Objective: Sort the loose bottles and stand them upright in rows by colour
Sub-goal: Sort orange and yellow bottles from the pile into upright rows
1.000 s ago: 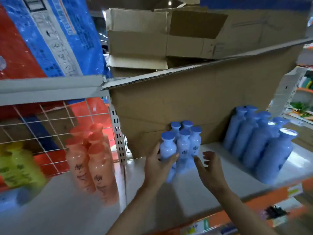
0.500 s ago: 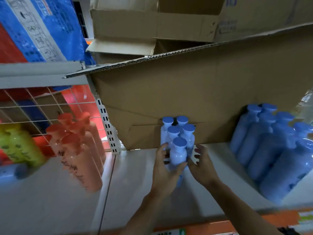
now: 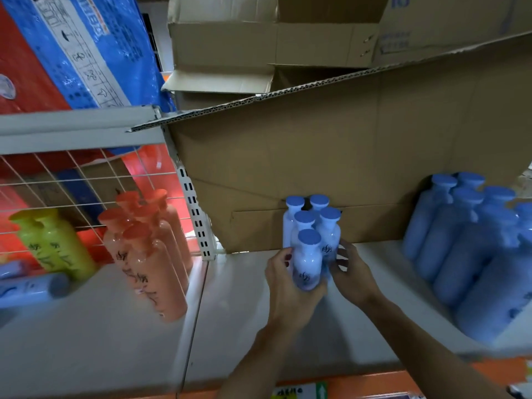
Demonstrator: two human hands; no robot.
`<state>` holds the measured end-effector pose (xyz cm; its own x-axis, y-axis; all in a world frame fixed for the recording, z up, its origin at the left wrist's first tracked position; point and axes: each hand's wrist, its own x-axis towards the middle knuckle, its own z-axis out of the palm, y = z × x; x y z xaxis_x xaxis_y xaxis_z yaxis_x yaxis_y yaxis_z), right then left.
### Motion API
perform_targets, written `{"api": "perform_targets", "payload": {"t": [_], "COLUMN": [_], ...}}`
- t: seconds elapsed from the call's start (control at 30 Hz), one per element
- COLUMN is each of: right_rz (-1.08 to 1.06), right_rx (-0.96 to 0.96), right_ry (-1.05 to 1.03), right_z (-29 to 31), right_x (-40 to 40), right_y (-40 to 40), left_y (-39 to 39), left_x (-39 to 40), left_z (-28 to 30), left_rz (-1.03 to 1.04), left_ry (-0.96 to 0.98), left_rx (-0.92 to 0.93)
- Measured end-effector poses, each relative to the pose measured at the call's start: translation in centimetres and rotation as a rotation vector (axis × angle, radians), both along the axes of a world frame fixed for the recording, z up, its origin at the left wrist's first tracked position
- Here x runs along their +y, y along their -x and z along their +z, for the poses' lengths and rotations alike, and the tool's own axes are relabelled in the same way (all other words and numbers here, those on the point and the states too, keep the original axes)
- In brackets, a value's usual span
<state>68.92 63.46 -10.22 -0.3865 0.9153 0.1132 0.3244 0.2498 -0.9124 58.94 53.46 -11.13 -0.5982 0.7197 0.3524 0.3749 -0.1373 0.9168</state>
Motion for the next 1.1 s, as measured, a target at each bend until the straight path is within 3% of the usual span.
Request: {"api": "perform_targets", "payload": {"t": [0.2,0.43,0.7,0.93,1.1], "right_rz": [0.022,0.012,-0.015,-0.045,-0.046], "right_rx": [-0.03,-0.037,-0.017,0.033,-0.033], "right_ry": [-0.026,-0.018,0.019,0.067,0.087], "right_z": [0.2,0.4,0.3,-0.1,-0.3], "right_x": [0.2,0.4,0.2,0.1,-0.1], "right_y": [-0.4,-0.2,0.4,0.8,0.0], "left_y": [0.0,0.1,-0.9,-1.4,-1.3], "left_x": [0.2,-0.4,0.7,1.0,1.0], "left_z": [0.3,-0.5,-1.1,-1.3,-1.2], "left_rz": [-0.004,-0.07,0.166,0.2,0.175], "left_ry": [-0.025,0.019,0.135,0.163,0.192], "left_rx": [-0.101,-0.032,0.047,0.097,0.094]}}
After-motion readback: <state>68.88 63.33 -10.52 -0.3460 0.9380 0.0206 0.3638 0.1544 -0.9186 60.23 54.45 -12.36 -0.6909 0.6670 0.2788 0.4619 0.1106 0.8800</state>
